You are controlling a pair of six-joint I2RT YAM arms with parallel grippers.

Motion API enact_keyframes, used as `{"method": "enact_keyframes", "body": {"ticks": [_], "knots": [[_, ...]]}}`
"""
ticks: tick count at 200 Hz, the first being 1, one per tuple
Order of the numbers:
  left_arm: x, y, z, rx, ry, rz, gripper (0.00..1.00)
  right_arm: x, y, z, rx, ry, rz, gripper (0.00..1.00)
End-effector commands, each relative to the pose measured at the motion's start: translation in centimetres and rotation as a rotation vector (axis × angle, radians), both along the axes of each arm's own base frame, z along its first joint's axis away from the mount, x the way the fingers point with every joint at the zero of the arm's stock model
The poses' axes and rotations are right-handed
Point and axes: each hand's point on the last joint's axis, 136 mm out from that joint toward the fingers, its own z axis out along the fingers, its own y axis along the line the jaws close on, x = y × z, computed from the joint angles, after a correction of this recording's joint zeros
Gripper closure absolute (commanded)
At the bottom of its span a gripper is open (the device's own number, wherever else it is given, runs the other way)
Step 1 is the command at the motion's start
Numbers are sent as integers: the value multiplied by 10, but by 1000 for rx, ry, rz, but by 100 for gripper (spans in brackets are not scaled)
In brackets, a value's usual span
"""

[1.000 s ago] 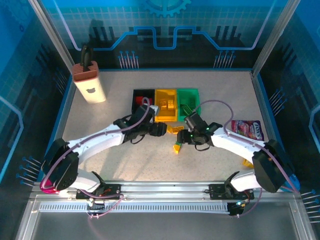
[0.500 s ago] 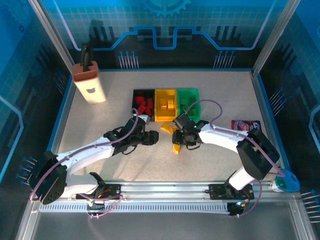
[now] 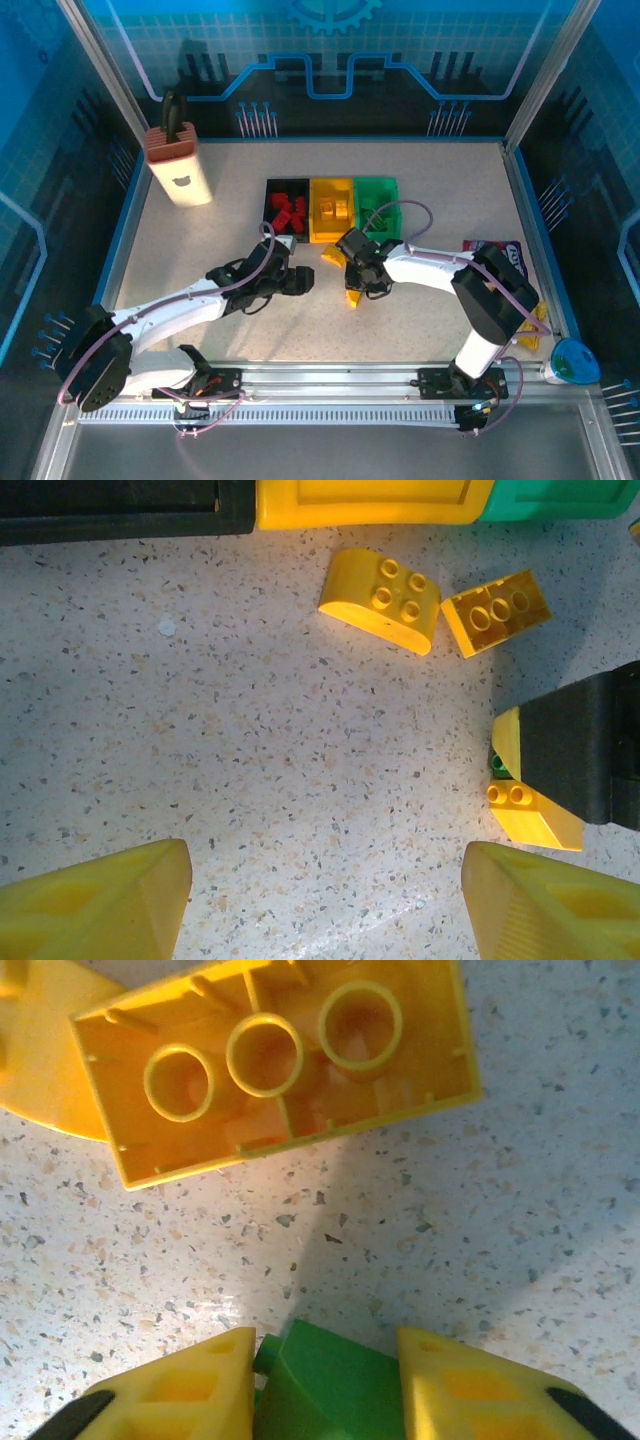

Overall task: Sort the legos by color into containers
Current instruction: Pick up the lego from the center of the table, then place the lego in the container.

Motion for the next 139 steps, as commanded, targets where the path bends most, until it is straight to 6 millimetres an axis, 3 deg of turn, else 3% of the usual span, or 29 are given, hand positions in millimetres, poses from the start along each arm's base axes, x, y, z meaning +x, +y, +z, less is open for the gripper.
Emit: {"method": "enact_keyframes", "body": {"ticks": [1,28,75,112,139], "knots": [[0,3,4,0,-24,14,28,-3,2,-1,-40,18,16,70],[0,1,8,5,-38,9,28,7,-3,18,-64,-39,21,72],[-6,-8,11,27,-70,-35,29,39,-18,83,-84,-196,24,71],[-18,-31,7,23,-71,-101,29,82,-46,133,-63,-301,-14,70],[-31,-46,-6,45,-41,-138,28,118,-67,151,-42,-334,-46,70]]}}
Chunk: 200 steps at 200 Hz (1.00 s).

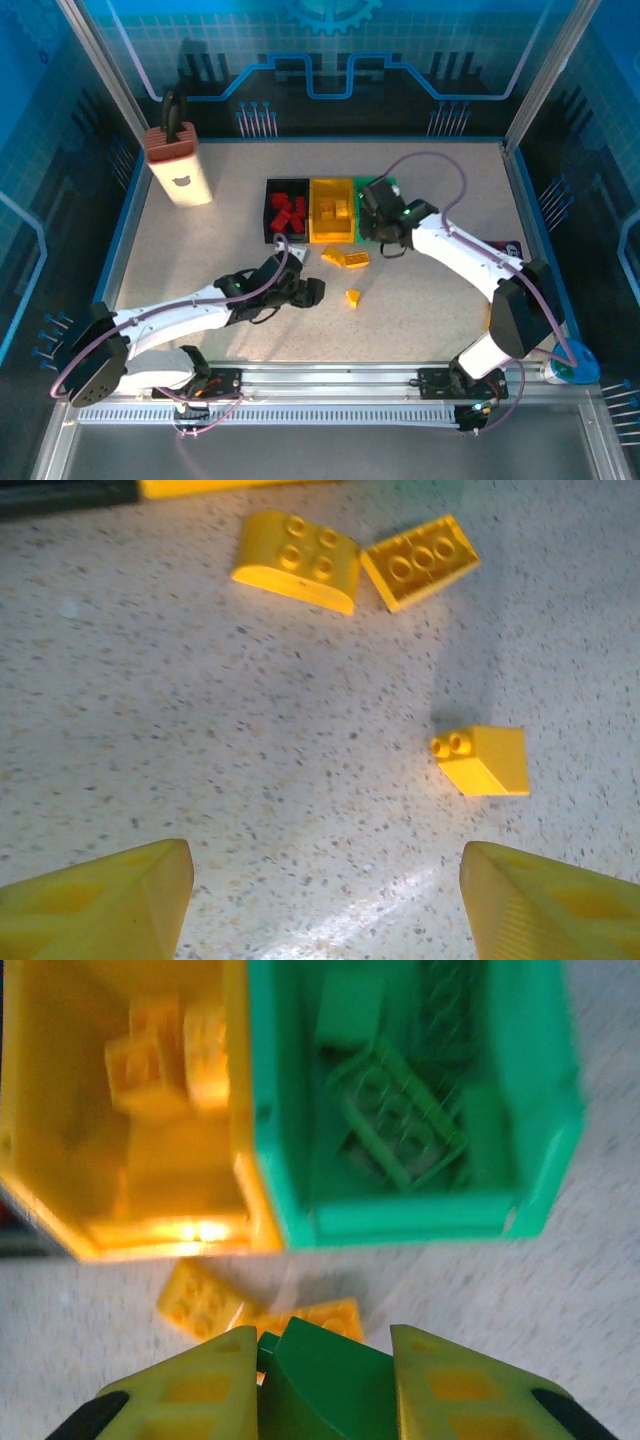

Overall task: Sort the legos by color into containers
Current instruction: Place the lego in the container, then pick up the lego from the middle-left of the table.

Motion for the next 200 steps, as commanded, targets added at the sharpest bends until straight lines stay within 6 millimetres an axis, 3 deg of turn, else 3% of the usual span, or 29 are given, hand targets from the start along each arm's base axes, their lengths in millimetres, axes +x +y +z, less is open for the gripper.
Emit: {"method": "enact_keyframes", "body": {"ticks": [1,28,93,103,111,130,138,200], "knots": [[-4,-13,-5,17,-1,-20,28,24,-23,15,-39,-23,3,70],[-15,-28,-20,44,38,-48,24,55,-32,8,-21,-5,-2,69],[-23,-64,-36,68,101,-113,24,117,-49,-36,-37,86,-32,68],[-24,-69,-36,68,105,-121,24,122,-48,-35,-39,85,-27,65],[-24,-71,-36,71,106,-127,24,125,-48,-34,-44,83,-21,57],[-23,-78,-36,78,109,-138,24,125,-48,-25,-55,72,-11,28],[-22,-80,-36,81,110,-143,24,124,-50,-19,-59,62,-11,21],[-8,-104,-49,146,142,-156,24,85,-50,13,-4,-30,-5,19]]}}
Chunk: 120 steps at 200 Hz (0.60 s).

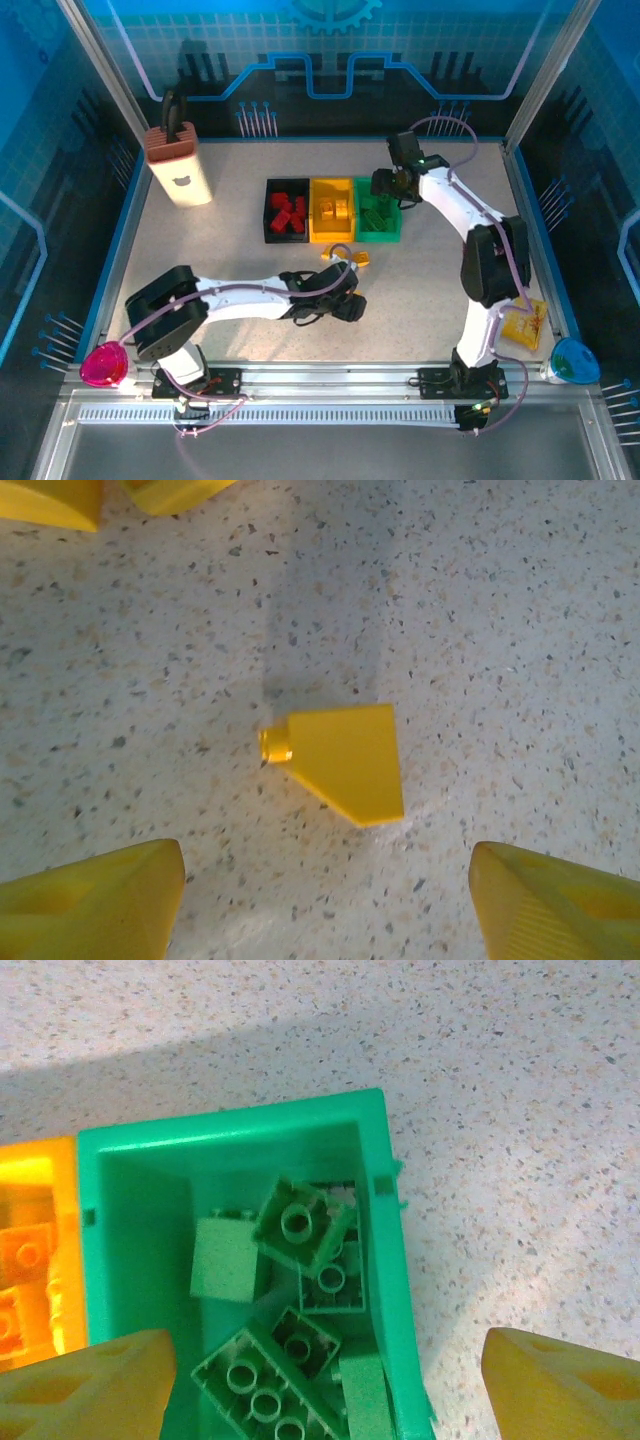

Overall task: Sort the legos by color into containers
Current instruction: Pick up the lego from the middle-left of the table.

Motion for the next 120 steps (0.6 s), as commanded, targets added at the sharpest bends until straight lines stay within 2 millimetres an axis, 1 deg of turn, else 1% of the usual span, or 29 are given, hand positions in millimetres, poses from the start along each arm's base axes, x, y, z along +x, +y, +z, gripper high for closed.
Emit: {"method": "enact_keyframes", "body": {"ticks": [1,17,47,65,91,120], "knots": [[2,-11,-4,42,23,-23,25,-18,5,25,38,-63,16,19],[8,-15,-9,78,33,-9,25,-31,1,26,47,-73,8,20],[17,-20,-15,138,46,12,25,-51,-8,21,55,-78,-11,20],[21,-20,-21,182,55,19,29,-60,-13,16,63,-74,-25,21],[25,-15,-24,241,54,39,38,-70,-18,9,76,-67,-41,21],[27,-8,-24,278,42,57,54,-78,-22,-1,94,-55,-58,22]]}}
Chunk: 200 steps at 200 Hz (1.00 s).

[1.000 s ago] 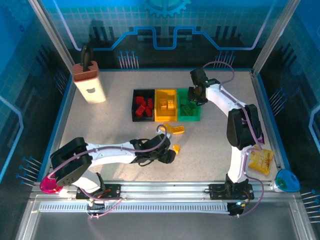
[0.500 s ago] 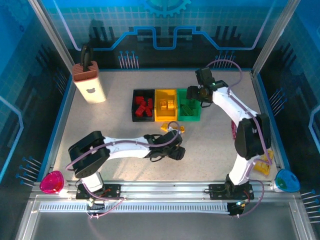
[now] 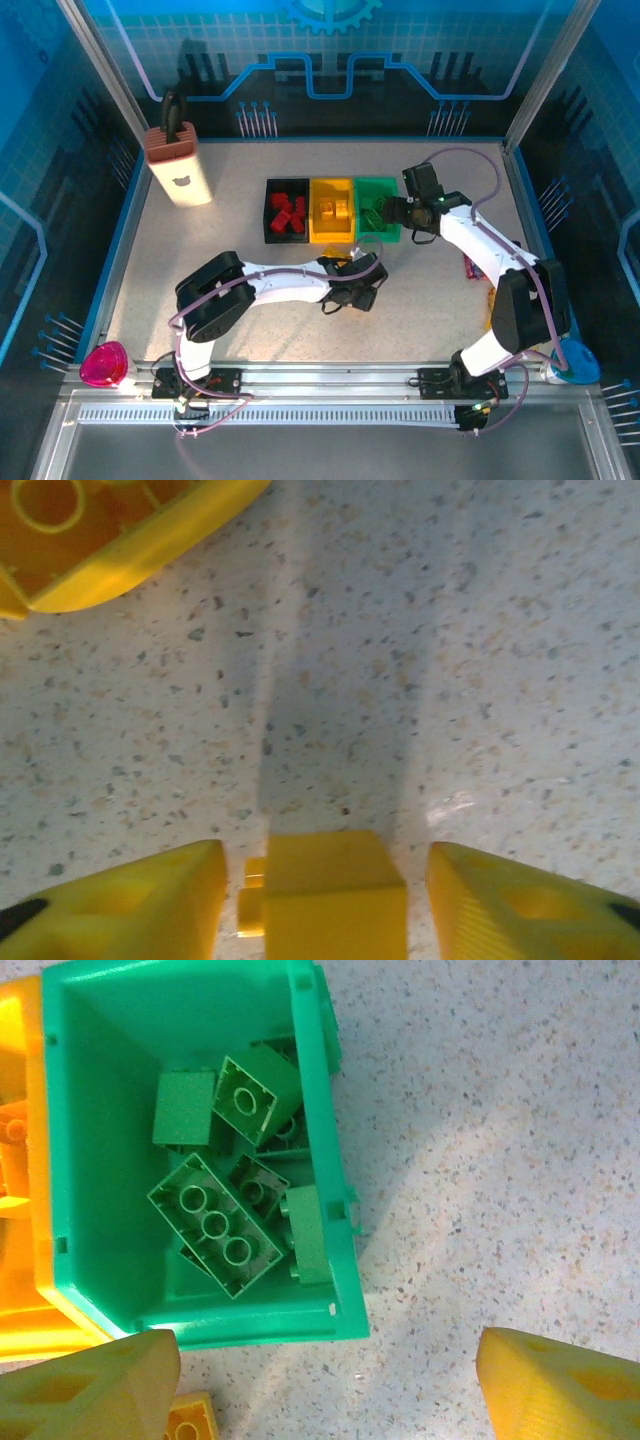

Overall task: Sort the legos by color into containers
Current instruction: Pick up the lego from the middle-left of the table, then place the lego in the container.

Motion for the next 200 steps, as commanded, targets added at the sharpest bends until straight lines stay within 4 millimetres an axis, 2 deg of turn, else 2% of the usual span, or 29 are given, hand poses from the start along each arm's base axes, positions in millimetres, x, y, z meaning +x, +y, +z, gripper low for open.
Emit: {"method": "enact_keyframes", "body": {"ticks": [1,32,66,90,121,132,134,140,167,200], "knots": [[0,15,-3,93,-5,15,55,0,-3,7,46,-40,-30,22],[3,15,4,102,-20,11,68,-7,-3,1,61,-30,-36,22],[17,17,29,65,-72,18,71,-17,-7,-2,59,-30,-43,22],[56,37,53,36,-116,78,71,-27,-9,-6,68,-26,-46,22],[117,60,103,-42,-230,165,71,-44,-5,-20,92,-14,-30,22],[138,67,116,-63,-258,191,70,-47,-5,-20,96,-22,-33,22],[142,69,117,-63,-259,195,70,-52,-7,-27,90,-4,-34,23],[152,71,122,-71,-268,208,70,-57,-7,-30,91,5,-33,23],[192,80,128,-62,-286,232,70,-69,-2,-35,109,8,-7,23],[227,86,115,-29,-277,246,68,-79,13,-37,111,1,66,23]]}}
